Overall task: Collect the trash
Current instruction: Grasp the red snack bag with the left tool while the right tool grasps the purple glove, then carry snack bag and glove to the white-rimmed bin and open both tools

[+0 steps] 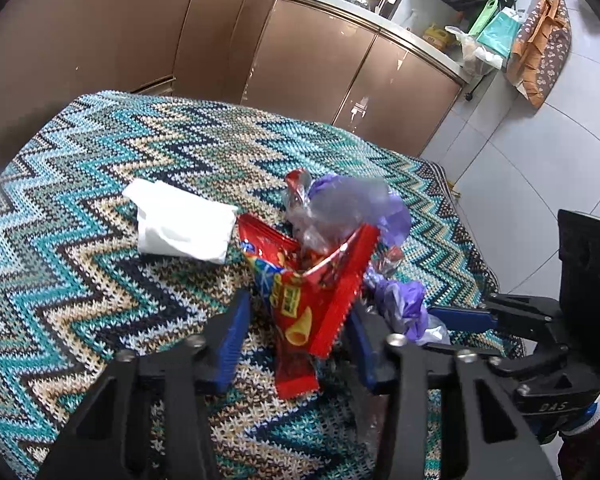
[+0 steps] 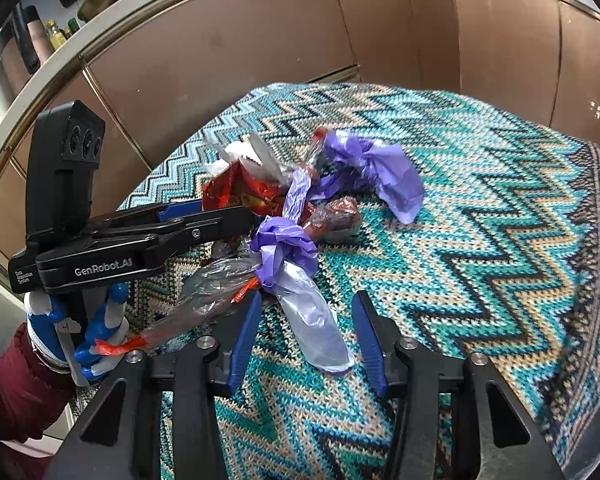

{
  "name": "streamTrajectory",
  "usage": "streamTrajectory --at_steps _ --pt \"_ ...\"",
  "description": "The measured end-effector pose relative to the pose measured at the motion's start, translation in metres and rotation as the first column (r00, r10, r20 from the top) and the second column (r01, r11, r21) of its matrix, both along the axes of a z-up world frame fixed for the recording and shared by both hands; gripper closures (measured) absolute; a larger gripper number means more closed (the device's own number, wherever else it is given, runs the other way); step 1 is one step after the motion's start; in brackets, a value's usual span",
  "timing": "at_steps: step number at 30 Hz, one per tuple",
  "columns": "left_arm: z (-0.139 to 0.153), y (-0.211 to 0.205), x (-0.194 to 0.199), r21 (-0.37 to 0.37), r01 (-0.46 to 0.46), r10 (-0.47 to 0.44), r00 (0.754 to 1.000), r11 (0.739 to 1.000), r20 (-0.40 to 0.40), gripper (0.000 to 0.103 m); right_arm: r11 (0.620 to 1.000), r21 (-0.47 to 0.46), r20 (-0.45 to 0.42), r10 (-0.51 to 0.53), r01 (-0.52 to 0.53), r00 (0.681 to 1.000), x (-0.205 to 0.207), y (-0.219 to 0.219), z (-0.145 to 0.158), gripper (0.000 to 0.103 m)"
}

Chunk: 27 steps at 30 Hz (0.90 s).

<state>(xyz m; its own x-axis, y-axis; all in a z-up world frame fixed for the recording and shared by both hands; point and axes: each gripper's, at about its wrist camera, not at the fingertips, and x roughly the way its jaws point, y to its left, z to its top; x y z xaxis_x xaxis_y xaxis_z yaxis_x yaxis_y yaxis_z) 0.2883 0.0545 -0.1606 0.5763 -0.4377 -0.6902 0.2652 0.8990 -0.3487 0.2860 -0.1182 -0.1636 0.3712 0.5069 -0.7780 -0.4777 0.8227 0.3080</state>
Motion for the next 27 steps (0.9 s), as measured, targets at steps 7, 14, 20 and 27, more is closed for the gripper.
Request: streamTrajectory --at_steps 7,14,20,27 --pt "0.005 0.004 -0.007 -0.018 0.0 0.001 1.0 1.0 0.02 0.088 1.0 -0.002 0.008 -0.003 0.003 1.0 -0.007 0.001 0.0 0.086" --pt "0.02 0.015 -0.026 -0.026 -0.019 0.021 0.998 0.999 0.055 0.09 1.0 0.002 0.053 -0.002 0.002 0.999 -0.037 -0.003 0.021 0.09" --pt "0.038 0.033 -0.049 -0.022 -0.059 0.061 0.994 0.998 0.093 0.09 1.0 0.023 0.093 -0.001 -0.001 0.996 -0.065 0.002 0.042 0.09" --pt "0.066 0.032 -0.08 -0.006 -0.039 0.04 0.988 0.999 0.152 0.09 0.997 0.065 0.141 -0.056 0.048 0.988 -0.099 -0.018 0.065 0.09"
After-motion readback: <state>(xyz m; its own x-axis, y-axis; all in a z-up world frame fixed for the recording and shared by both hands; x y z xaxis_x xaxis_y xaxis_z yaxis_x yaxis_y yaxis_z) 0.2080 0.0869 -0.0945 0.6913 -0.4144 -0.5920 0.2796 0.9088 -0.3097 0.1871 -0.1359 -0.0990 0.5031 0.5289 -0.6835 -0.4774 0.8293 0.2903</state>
